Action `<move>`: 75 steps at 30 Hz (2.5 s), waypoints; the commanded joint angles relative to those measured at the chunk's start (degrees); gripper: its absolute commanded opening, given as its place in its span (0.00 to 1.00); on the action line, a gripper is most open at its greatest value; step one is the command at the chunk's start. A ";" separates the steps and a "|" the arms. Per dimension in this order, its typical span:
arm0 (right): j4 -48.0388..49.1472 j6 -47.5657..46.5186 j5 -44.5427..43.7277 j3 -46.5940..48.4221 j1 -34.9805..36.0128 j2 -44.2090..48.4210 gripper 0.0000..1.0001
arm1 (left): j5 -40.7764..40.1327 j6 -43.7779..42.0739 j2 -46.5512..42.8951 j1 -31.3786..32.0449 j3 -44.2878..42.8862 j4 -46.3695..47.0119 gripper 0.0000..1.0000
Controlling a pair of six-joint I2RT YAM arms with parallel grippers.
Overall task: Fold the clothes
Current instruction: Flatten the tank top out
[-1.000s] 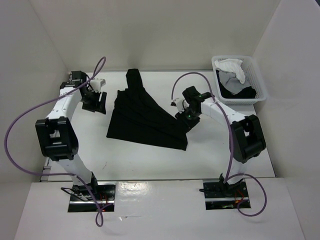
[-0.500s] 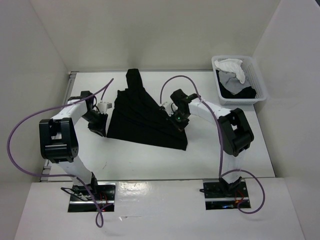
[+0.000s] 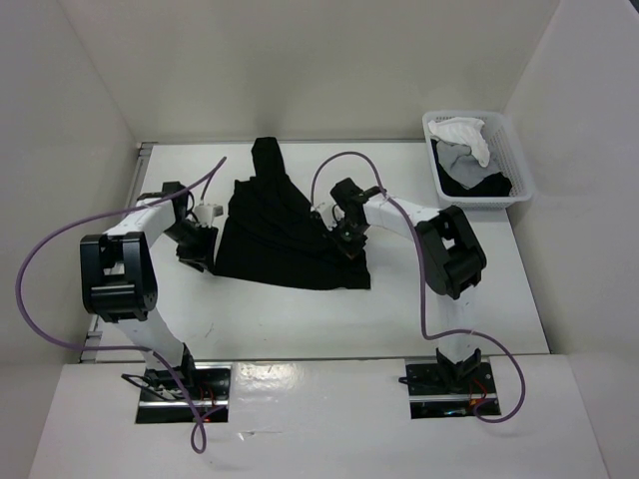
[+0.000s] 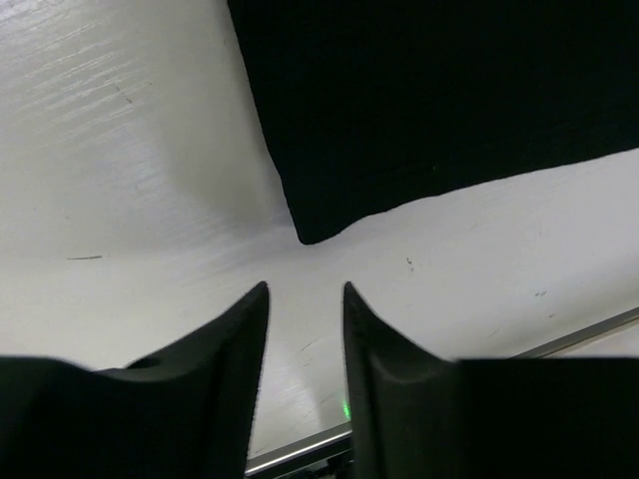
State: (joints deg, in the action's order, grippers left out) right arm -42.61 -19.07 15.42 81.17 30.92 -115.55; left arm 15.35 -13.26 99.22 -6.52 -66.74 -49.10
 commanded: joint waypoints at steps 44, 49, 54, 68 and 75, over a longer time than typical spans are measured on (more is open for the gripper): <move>-0.46 1.67 -1.18 -3.02 -9.38 13.32 0.48 | 0.82 4.56 13.54 4.15 -8.67 -2.49 0.00; 0.07 2.80 -0.65 -10.58 -9.38 13.86 0.48 | 0.82 4.56 13.54 4.15 -8.67 -2.49 0.00; 0.07 3.43 0.93 -13.05 -9.38 13.86 0.51 | 0.82 4.56 13.54 4.15 -8.67 -3.01 0.00; 0.07 3.43 2.68 -14.28 -9.38 11.04 0.51 | 0.82 4.03 11.97 4.15 -6.47 -3.02 0.00; -0.54 3.95 3.21 -13.67 -9.38 7.80 0.51 | 0.29 4.03 11.43 4.15 -6.47 -3.02 0.00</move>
State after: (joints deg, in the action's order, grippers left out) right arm -42.74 -15.62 17.52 67.20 21.23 -105.54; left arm 17.04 -8.69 112.33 -2.46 -74.19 -51.66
